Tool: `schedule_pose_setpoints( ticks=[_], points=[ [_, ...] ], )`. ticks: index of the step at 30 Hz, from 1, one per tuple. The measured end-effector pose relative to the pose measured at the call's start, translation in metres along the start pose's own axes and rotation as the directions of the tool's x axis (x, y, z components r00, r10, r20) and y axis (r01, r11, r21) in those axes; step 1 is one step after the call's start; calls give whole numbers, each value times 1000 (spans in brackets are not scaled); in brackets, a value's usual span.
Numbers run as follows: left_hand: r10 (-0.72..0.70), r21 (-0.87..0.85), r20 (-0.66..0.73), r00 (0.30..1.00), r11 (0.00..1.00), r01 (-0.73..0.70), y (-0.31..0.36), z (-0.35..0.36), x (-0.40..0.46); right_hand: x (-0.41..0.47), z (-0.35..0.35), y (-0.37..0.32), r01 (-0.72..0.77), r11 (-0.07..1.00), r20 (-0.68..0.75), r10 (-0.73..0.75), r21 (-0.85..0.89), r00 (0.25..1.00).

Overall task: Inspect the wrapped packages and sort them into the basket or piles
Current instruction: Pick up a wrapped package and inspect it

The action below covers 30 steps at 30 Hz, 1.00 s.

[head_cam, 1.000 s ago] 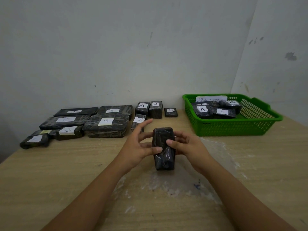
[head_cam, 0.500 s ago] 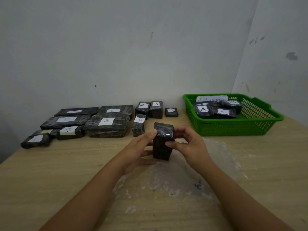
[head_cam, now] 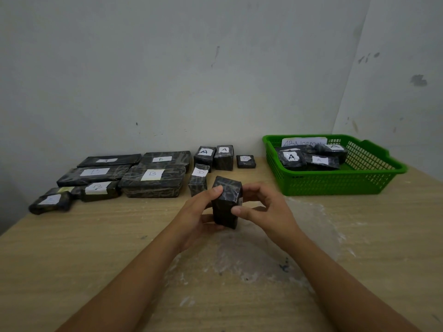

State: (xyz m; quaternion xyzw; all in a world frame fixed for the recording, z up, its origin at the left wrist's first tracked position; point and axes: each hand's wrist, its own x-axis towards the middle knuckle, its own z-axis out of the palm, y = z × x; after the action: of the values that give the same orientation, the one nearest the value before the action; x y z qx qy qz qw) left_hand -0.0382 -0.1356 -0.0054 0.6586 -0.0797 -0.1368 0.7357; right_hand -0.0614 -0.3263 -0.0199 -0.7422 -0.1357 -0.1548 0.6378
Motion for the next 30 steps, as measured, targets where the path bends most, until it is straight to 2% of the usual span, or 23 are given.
schedule_pose_setpoints(
  ticks=[4, 7, 10, 15, 19, 23, 30],
  points=[
    [71, 35, -19, 997, 997, -70, -2, -1, 1, -2, 2, -10, -93, 992, 31, 91, 81, 995],
    [114, 48, -16, 993, 992, -113, -3, -1, 2, -3, 6, -11, -203, 978, 126, 195, 53, 973],
    [142, 51, -14, 990, 989, -141, -4, 0, 1, -4, 9, -8, -277, 957, 130, 264, 91, 956],
    [91, 63, 6, 996, 994, -91, -5, 0, -2, -5, 7, -6, -289, 938, 120, 270, 191, 955],
    [75, 68, -37, 996, 995, -73, -6, 2, 0, -6, 9, -5, -282, 944, 122, 264, 169, 957],
    [94, 29, -45, 995, 995, -92, -5, 3, 0, -6, 10, -7, -261, 952, 103, 247, 160, 964],
    [161, 60, -35, 986, 985, -159, -11, 7, 0, -5, 11, -2, -275, 921, 80, 263, 276, 961]
  ],
)
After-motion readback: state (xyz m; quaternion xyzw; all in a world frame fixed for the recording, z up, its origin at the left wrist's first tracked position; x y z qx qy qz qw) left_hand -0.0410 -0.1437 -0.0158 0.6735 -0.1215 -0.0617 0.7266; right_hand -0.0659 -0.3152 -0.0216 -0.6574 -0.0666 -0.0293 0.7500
